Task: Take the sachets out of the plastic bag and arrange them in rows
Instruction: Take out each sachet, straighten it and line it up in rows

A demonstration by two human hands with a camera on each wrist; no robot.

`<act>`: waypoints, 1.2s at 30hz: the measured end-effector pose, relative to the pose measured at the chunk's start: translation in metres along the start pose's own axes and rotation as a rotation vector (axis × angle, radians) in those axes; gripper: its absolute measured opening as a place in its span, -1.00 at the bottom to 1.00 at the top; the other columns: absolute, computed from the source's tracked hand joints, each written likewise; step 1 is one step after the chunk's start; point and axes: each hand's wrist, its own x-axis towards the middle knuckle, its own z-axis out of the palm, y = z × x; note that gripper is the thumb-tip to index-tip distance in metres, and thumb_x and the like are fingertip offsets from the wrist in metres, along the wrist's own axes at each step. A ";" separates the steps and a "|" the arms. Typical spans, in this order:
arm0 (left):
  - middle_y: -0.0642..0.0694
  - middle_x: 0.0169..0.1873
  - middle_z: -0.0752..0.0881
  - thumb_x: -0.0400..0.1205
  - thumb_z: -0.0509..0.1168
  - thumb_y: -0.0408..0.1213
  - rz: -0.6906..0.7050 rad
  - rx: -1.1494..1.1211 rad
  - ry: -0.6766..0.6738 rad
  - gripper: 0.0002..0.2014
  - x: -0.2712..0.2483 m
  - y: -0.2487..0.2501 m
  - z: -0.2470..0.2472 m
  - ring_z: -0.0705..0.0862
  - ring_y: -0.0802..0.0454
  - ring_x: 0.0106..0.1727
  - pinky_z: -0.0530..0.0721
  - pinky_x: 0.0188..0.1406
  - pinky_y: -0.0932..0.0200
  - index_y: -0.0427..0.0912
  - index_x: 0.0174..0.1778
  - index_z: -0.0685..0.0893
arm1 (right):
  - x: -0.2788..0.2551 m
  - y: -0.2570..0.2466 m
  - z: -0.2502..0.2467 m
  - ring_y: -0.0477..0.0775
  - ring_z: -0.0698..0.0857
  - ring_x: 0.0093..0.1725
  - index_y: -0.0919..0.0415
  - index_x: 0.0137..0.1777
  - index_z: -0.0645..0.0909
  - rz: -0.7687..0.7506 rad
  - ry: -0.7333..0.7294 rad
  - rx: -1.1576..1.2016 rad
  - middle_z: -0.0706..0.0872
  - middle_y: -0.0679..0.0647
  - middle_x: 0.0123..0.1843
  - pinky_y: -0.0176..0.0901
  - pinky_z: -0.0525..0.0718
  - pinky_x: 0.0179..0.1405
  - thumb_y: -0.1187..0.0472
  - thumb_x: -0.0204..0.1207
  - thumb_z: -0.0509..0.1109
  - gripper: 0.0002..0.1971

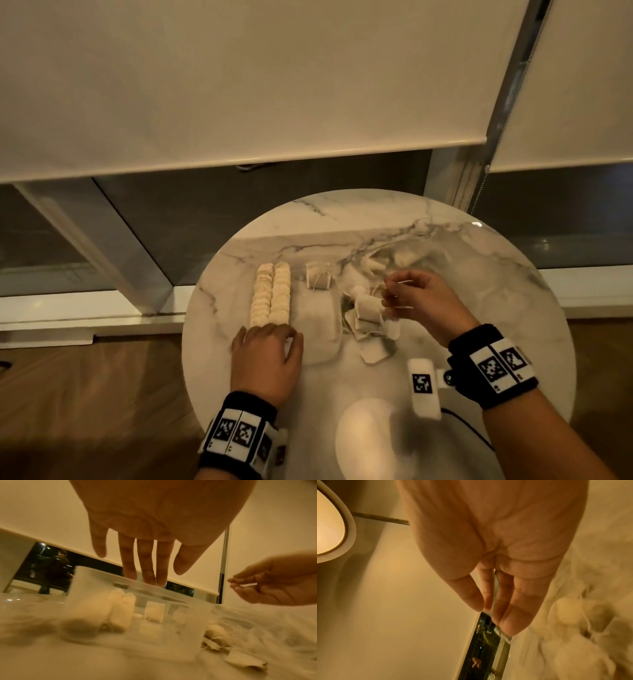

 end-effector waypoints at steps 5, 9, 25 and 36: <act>0.13 -0.21 0.70 0.62 0.17 0.03 0.181 -0.291 0.054 -0.74 0.002 0.039 0.012 0.61 0.13 -0.13 0.61 -0.11 0.13 0.05 -0.10 0.75 | -0.004 0.009 -0.027 0.14 0.75 -0.25 0.37 0.01 0.69 0.060 0.085 -0.174 0.79 0.24 -0.20 -0.02 0.78 -0.23 0.38 0.62 0.42 -0.95; 0.10 -0.03 0.69 0.68 0.19 0.04 0.267 -0.228 -0.212 -0.75 0.001 0.074 0.025 0.63 0.14 -0.05 0.65 0.01 0.14 0.10 0.11 0.73 | -0.003 0.029 -0.033 0.07 0.74 -0.24 0.16 -0.05 0.72 0.075 0.055 -0.514 0.78 0.15 -0.13 -0.02 0.77 -0.17 0.22 0.58 0.50 -0.97; -0.07 0.21 0.64 0.71 0.09 0.04 0.315 0.123 -0.535 -0.62 -0.001 0.095 0.056 0.62 -0.14 0.23 0.66 0.15 -0.09 -0.05 0.26 0.68 | -0.004 0.058 -0.004 -0.08 0.70 0.23 -0.05 0.29 0.72 0.035 -0.269 -1.183 0.75 -0.04 0.30 -0.36 0.51 0.06 0.18 0.48 0.58 -0.63; 0.01 0.10 0.74 0.67 0.24 -0.21 0.259 -0.274 -0.247 -0.74 -0.001 0.088 0.034 0.69 0.06 0.11 0.61 0.10 0.21 0.06 0.24 0.70 | -0.012 0.041 -0.007 -0.25 0.67 -0.07 -0.10 0.00 0.81 -0.216 -0.352 -0.913 0.76 -0.21 -0.08 -0.43 0.55 -0.13 0.15 0.41 0.64 -0.81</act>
